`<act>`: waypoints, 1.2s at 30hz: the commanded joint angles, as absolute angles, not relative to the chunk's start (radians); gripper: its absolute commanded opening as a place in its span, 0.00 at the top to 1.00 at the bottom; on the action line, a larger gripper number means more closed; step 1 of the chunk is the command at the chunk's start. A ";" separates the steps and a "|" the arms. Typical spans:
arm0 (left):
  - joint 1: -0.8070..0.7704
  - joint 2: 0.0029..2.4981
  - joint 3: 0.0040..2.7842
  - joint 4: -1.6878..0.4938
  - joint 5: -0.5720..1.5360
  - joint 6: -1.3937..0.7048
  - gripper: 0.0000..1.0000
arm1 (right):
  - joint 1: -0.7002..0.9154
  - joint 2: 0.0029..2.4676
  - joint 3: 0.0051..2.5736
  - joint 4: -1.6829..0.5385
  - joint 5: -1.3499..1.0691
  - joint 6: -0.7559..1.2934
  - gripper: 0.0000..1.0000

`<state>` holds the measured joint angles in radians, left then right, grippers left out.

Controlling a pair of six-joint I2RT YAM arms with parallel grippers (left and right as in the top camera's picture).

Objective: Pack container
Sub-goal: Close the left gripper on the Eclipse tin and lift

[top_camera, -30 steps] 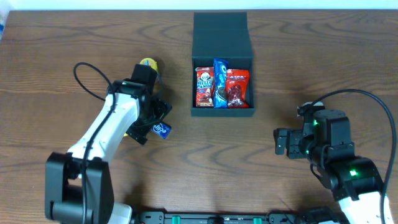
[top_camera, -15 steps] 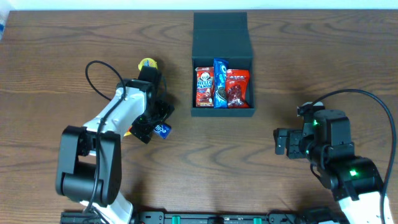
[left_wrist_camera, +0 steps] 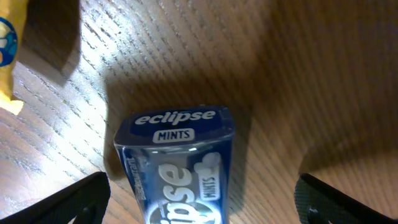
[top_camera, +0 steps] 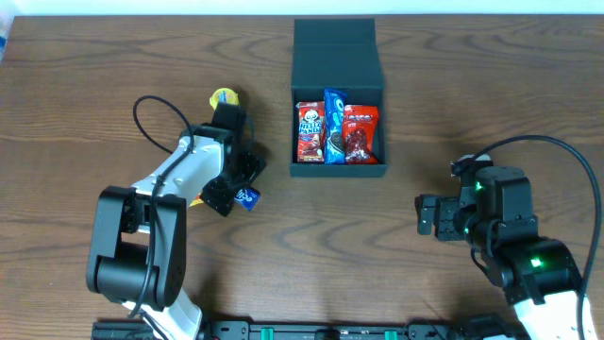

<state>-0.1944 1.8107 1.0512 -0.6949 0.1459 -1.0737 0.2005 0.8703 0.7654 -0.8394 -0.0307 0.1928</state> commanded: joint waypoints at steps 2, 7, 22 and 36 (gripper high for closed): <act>-0.203 1.818 1.016 -0.675 0.124 -1.082 0.00 | 0.191 0.871 0.768 -0.838 -0.035 0.178 0.01; -0.204 1.818 0.995 -0.667 0.124 -1.105 0.20 | 0.191 0.871 0.768 -0.838 -0.035 0.178 0.01; -0.204 1.818 0.994 -0.673 0.131 -1.105 0.68 | 0.191 0.871 0.768 -0.838 -0.035 0.178 0.01; -0.204 1.742 0.998 -0.756 0.125 -1.103 0.94 | 0.191 0.871 0.768 -0.838 -0.035 0.178 0.01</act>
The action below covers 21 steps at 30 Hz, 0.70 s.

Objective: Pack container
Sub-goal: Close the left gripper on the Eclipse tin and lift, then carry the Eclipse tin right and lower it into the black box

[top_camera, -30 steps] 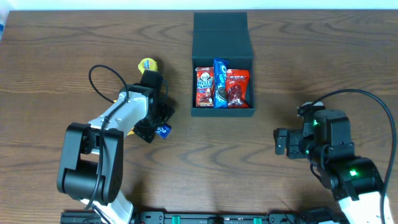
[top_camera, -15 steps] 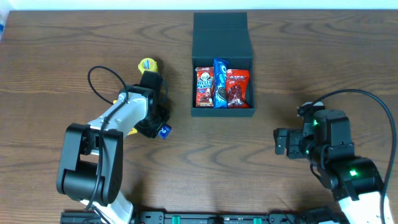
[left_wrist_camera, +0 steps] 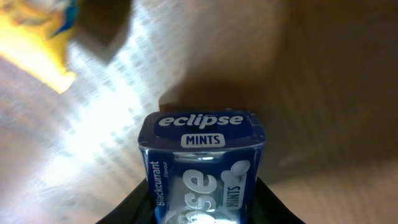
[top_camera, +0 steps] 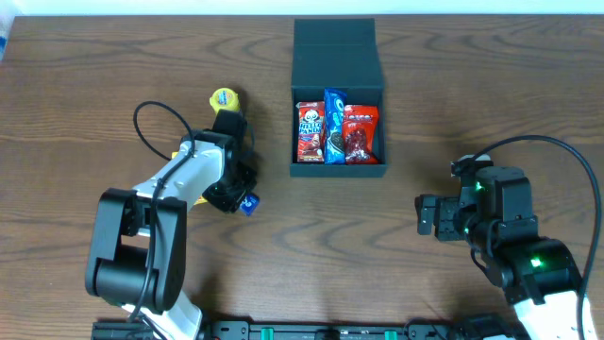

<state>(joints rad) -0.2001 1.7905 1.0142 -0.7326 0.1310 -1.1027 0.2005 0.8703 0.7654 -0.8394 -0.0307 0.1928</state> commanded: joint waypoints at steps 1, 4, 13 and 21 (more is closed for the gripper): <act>-0.204 1.720 1.000 -0.768 0.119 -1.101 0.94 | 0.191 0.871 0.768 -0.838 -0.034 0.178 0.01; -0.207 1.655 1.019 -0.825 0.091 -1.095 0.94 | 0.191 0.871 0.768 -0.838 -0.035 0.178 0.01; -0.302 1.574 1.290 -1.137 -0.053 -0.908 0.94 | 0.191 0.871 0.768 -0.838 -0.034 0.178 0.01; -0.424 1.668 1.645 -1.334 -0.056 -0.679 0.94 | 0.191 0.871 0.768 -0.838 -0.035 0.178 0.01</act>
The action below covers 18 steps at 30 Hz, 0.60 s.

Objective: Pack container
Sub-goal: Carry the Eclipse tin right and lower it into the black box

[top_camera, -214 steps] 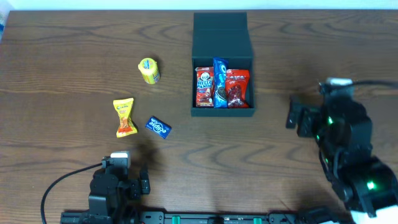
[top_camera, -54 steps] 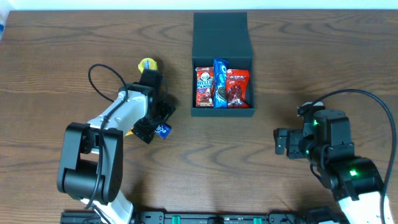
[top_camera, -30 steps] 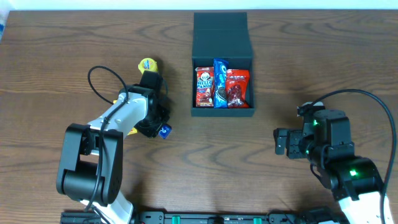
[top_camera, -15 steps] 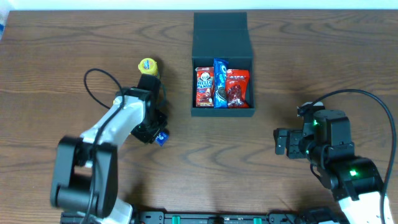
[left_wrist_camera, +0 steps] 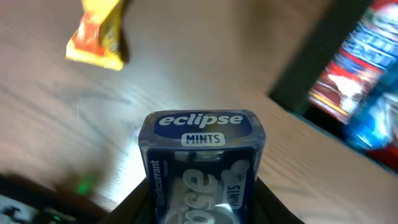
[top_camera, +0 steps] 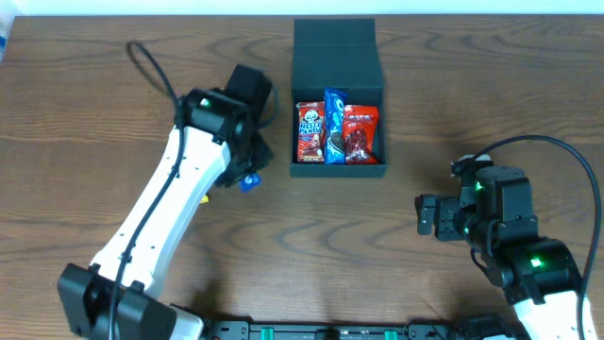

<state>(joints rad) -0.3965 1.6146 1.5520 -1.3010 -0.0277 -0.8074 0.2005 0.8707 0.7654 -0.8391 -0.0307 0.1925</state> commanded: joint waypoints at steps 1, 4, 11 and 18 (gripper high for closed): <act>-0.439 1.701 1.700 -1.359 -0.056 -0.635 0.94 | 0.191 0.871 0.768 -0.838 -0.034 0.178 0.01; -0.464 1.776 1.798 -1.398 -0.056 -0.553 0.94 | 0.191 0.871 0.768 -0.838 -0.035 0.178 0.01; -0.496 1.980 2.011 -1.435 -0.056 -0.458 0.95 | 0.191 0.871 0.768 -0.838 -0.035 0.178 0.01; -0.511 2.154 2.192 -1.435 -0.055 -0.410 0.94 | 0.191 0.871 0.768 -0.838 -0.035 0.178 0.01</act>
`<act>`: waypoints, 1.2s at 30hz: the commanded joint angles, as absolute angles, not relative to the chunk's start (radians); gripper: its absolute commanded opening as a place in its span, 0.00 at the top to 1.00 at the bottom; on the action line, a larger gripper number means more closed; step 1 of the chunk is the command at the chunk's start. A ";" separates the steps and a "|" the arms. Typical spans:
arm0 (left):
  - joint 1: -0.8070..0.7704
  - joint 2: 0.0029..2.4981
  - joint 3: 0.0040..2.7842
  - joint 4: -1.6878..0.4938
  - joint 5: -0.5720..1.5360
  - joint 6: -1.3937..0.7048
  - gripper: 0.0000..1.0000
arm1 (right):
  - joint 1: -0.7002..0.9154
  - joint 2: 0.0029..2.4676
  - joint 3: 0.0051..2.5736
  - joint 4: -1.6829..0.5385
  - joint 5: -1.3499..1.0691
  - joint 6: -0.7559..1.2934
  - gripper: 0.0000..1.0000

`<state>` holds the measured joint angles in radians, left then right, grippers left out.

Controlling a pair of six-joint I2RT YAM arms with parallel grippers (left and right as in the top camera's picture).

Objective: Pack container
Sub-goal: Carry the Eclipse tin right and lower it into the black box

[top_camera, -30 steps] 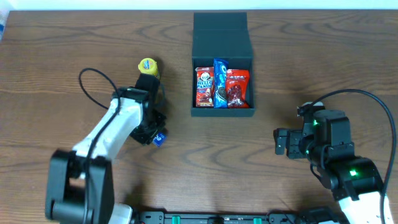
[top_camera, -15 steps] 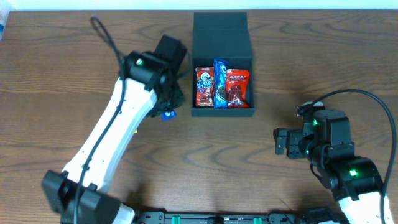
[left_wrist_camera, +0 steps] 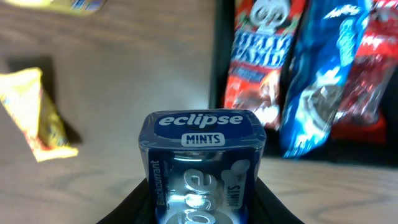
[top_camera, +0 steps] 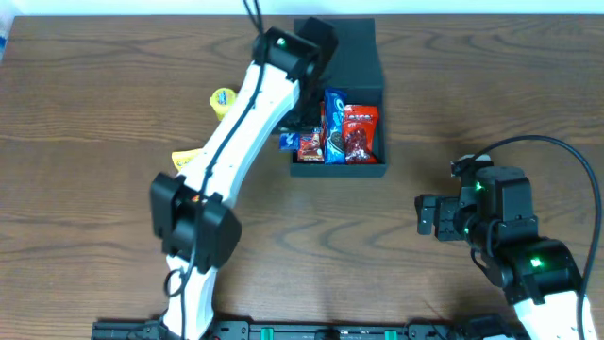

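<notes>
My left gripper is shut on a blue Eclipse mints tin, black fingers pressing both its sides. In the overhead view the tin hangs at the left wall of the dark green box, whose lid stands open at the back. Inside the box lie a red Hello Panda packet, a blue cookie packet and a red candy packet. My right gripper rests low at the right, far from the box; its jaws are too small to read.
A yellow snack packet lies on the wooden table left of the box and shows beside the tin. A yellow round item sits further back. My left arm stretches diagonally across the table's left half.
My left gripper, still shut on the mints tin, has moved from the table left of the box to the box's left wall. The right arm has not moved.
My left gripper stood open around the mints tin lying on the table near the yellow packets. Then it was shut on the tin. Later it held the tin lifted closer to the box, and now holds it at the box's left edge.
</notes>
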<state>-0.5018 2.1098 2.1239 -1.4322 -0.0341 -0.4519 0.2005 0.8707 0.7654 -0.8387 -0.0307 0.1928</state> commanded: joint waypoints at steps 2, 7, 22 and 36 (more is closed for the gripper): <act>-0.512 2.193 2.228 -1.430 -0.055 -0.408 0.94 | 0.191 0.871 0.768 -0.838 -0.035 0.178 0.01; -0.516 2.252 2.249 -1.386 -0.052 -0.398 0.94 | 0.191 0.871 0.768 -0.838 -0.035 0.178 0.01; -0.559 2.333 2.249 -1.324 -0.052 -0.382 0.94 | 0.191 0.871 0.768 -0.838 -0.035 0.178 0.01; -0.556 2.335 2.151 -1.273 -0.058 -0.438 0.94 | 0.191 0.871 0.768 -0.838 -0.035 0.178 0.01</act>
<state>-0.5629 2.3219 2.1799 -1.2743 -0.0345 -0.4225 0.2005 0.8703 0.7654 -0.8394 -0.0307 0.1928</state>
